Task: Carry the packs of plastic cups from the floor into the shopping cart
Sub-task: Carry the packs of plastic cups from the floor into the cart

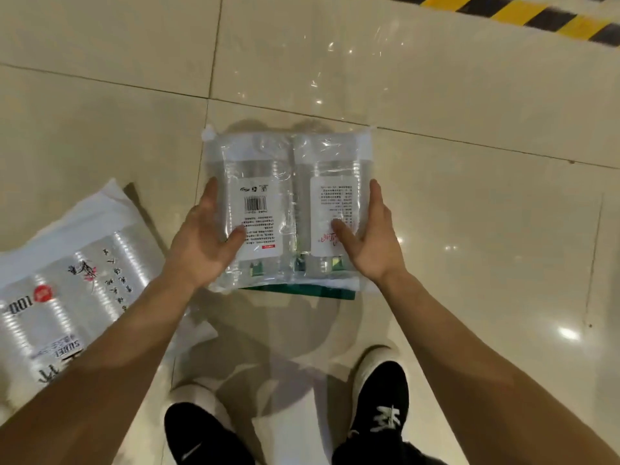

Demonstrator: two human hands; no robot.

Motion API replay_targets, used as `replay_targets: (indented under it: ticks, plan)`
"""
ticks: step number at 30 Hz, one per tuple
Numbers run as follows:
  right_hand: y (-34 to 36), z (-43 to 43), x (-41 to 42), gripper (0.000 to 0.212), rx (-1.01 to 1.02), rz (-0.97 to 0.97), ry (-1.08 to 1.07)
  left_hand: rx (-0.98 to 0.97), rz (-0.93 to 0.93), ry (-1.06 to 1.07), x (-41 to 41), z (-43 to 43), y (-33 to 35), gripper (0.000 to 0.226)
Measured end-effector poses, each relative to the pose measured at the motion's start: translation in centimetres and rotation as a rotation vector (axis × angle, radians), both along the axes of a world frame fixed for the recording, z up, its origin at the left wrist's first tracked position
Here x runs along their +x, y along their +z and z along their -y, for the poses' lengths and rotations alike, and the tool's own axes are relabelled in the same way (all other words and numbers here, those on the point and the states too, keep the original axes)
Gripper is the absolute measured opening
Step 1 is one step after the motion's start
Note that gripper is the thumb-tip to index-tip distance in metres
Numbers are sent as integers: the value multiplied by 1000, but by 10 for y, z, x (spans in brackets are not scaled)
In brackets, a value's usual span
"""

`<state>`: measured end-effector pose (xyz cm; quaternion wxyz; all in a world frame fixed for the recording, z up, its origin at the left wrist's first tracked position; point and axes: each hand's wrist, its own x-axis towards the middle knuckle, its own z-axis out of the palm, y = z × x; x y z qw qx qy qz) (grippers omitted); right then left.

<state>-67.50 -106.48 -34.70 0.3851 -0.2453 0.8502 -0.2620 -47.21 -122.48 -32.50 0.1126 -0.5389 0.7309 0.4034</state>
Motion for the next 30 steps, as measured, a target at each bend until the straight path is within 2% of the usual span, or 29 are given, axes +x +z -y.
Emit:
replay_targets:
  ticks: [4, 7, 11, 15, 19, 22, 26, 30]
  plan:
    - [50, 1, -2, 90, -30, -19, -28, -37, -131, 23, -3, 2, 54, 93]
    - [131, 11, -13, 88, -66, -49, -34, -119, -195, 60, -13, 9, 129, 85]
    - [284, 30, -34, 82, -129, -132, -48, -245, -160, 56, -25, 13, 273, 87]
    - [465, 42, -60, 76, -187, -250, -30, -377, -252, 79, -49, 19, 441, 78]
    - [645, 42, -81, 75, -219, -372, 0, -536, -291, 4, -71, 22, 616, 67]
    - [764, 36, -92, 77, -235, -427, 8, -623, -325, -17, -83, 23, 738, 67]
    - [892, 20, -99, 78, -284, -467, -15, -692, -365, -56, -96, 14, 873, 63]
    - [978, -12, -98, 76, -377, -480, -73, -750, -382, -126, -103, -2, 959, 62]
